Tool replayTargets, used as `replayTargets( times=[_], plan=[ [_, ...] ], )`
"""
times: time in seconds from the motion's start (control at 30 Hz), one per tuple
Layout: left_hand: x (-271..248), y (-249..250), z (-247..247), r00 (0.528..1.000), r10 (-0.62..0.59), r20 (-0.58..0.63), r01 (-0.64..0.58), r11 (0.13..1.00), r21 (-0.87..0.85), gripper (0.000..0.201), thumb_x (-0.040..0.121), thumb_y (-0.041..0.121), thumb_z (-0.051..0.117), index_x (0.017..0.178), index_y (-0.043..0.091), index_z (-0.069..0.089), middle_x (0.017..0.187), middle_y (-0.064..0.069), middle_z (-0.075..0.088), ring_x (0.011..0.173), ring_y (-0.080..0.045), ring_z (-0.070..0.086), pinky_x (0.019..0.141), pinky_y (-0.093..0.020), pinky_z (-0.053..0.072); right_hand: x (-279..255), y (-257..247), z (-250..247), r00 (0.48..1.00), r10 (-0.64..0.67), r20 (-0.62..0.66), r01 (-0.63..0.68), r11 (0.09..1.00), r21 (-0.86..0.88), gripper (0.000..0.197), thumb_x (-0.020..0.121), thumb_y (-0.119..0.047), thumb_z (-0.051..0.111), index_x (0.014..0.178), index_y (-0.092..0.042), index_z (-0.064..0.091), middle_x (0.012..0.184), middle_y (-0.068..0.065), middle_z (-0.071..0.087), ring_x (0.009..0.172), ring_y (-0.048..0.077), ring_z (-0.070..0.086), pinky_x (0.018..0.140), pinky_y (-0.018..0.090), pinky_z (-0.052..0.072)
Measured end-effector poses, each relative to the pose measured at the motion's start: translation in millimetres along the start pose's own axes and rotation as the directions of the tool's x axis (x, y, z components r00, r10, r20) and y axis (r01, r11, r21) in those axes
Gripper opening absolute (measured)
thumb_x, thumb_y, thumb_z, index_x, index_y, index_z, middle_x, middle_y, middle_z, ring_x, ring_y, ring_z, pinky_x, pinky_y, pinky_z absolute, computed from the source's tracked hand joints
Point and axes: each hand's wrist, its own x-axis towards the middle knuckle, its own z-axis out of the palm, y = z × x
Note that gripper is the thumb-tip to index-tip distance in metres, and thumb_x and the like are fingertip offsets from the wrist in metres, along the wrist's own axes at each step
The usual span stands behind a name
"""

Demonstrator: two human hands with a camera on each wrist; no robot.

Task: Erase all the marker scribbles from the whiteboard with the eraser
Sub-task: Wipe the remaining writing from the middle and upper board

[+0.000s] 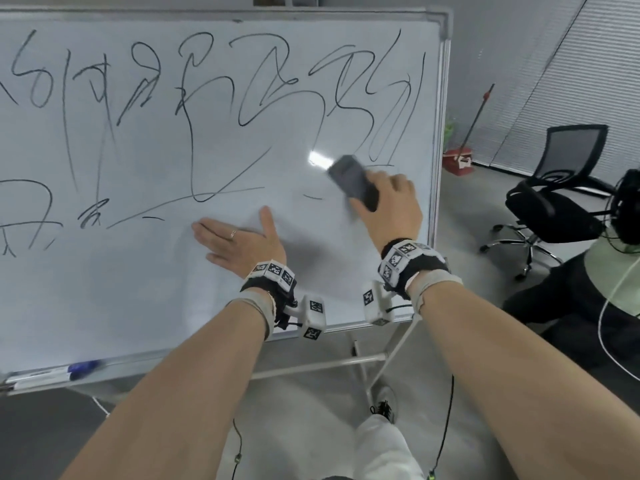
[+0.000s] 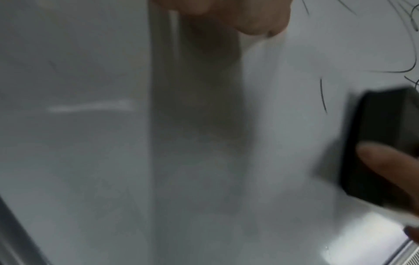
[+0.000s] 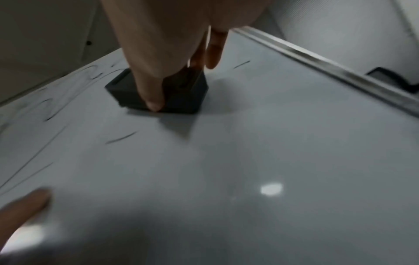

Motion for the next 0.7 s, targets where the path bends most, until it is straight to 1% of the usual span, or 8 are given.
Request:
replayTargets(
  times=[0.1, 0.2, 0.33, 0.4, 0.47, 0.53, 0.6, 0.7],
  plan=[
    [-5, 6, 4, 1.0, -0.008, 0.012, 0.009, 1.0, -0.027, 0.11, 0.086, 0.073, 0.043, 0.156, -0.003, 0.005, 0.165, -0.015, 0.006, 0.153, -0.029, 0.007, 0.12, -0.053, 0.019, 8, 34, -10, 0.931, 0.337, -0.141, -0.332, 0.942, 0.056, 0.046, 0.084, -0.048, 0.067, 0.119, -0.024, 0.051, 0.114, 0.01, 0.054, 0.105, 0.032, 0.054, 0.076, 0.041, 0.051],
    [-2, 7, 8, 1.0, -0.013, 0.01, 0.013, 1.0, -0.022, 0.11, 0.085, 0.073, 0.043, 0.156, -0.003, 0.005, 0.165, -0.015, 0.006, 0.153, -0.029, 0.007, 0.12, -0.053, 0.018, 8, 35, -5, 0.906, 0.384, -0.177, -0.386, 0.922, 0.025, 0.046, 0.085, -0.047, 0.068, 0.119, -0.022, 0.052, 0.112, 0.012, 0.054, 0.104, 0.034, 0.054, 0.075, 0.042, 0.051],
    [9, 3, 11, 0.999, -0.037, -0.025, 0.037, 0.999, 0.02, 0.111, 0.084, 0.075, 0.04, 0.156, -0.001, 0.005, 0.165, -0.014, 0.005, 0.154, -0.028, 0.006, 0.121, -0.053, 0.018, 7, -10, 11, 0.999, 0.01, -0.035, -0.007, 0.997, 0.083, 0.05, 0.082, -0.05, 0.072, 0.124, -0.027, 0.059, 0.108, 0.006, 0.055, 0.097, 0.026, 0.05, 0.081, 0.035, 0.044],
    [12, 4, 11, 0.998, -0.057, -0.033, 0.058, 0.998, 0.035, 0.111, 0.084, 0.076, 0.038, 0.157, -0.001, 0.005, 0.165, -0.014, 0.006, 0.154, -0.029, 0.006, 0.121, -0.052, 0.017, 10, -31, 20, 0.98, -0.2, -0.001, 0.199, 0.979, 0.05, 0.051, 0.08, -0.049, 0.075, 0.123, -0.024, 0.062, 0.105, 0.004, 0.057, 0.096, 0.027, 0.051, 0.081, 0.038, 0.045],
    [12, 8, 12, 0.997, -0.069, -0.03, 0.07, 0.997, 0.028, 0.11, 0.084, 0.076, 0.038, 0.157, -0.001, 0.006, 0.165, -0.014, 0.006, 0.154, -0.028, 0.006, 0.121, -0.052, 0.017, 15, -32, 22, 0.971, -0.24, -0.009, 0.24, 0.971, 0.009, 0.051, 0.081, -0.048, 0.074, 0.124, -0.022, 0.062, 0.105, 0.005, 0.058, 0.096, 0.028, 0.052, 0.079, 0.039, 0.046],
    [9, 13, 14, 0.997, -0.069, -0.025, 0.069, 0.998, 0.0, 0.108, 0.085, 0.073, 0.041, 0.157, -0.001, 0.007, 0.165, -0.013, 0.008, 0.154, -0.028, 0.007, 0.121, -0.052, 0.017, 16, -14, 21, 0.988, -0.146, -0.049, 0.146, 0.989, -0.021, 0.052, 0.084, -0.05, 0.069, 0.126, -0.021, 0.059, 0.11, 0.009, 0.057, 0.098, 0.029, 0.051, 0.077, 0.037, 0.046],
    [6, 15, 17, 0.997, -0.066, -0.041, 0.065, 0.998, -0.014, 0.107, 0.085, 0.072, 0.042, 0.156, -0.001, 0.009, 0.165, -0.013, 0.01, 0.154, -0.028, 0.009, 0.121, -0.052, 0.017, 14, 10, 20, 0.988, 0.059, -0.142, -0.062, 0.998, -0.015, 0.052, 0.087, -0.049, 0.065, 0.127, -0.017, 0.055, 0.114, 0.014, 0.055, 0.101, 0.031, 0.051, 0.075, 0.037, 0.046],
    [6, 16, 22, 0.995, -0.069, -0.07, 0.068, 0.997, -0.026, 0.106, 0.085, 0.072, 0.04, 0.157, 0.0, 0.011, 0.165, -0.012, 0.011, 0.154, -0.027, 0.01, 0.12, -0.052, 0.016, 10, 42, 19, 0.895, 0.339, -0.291, -0.366, 0.929, -0.044, 0.055, 0.09, -0.048, 0.064, 0.129, -0.011, 0.051, 0.115, 0.019, 0.054, 0.103, 0.037, 0.052, 0.078, 0.045, 0.05]
  ],
)
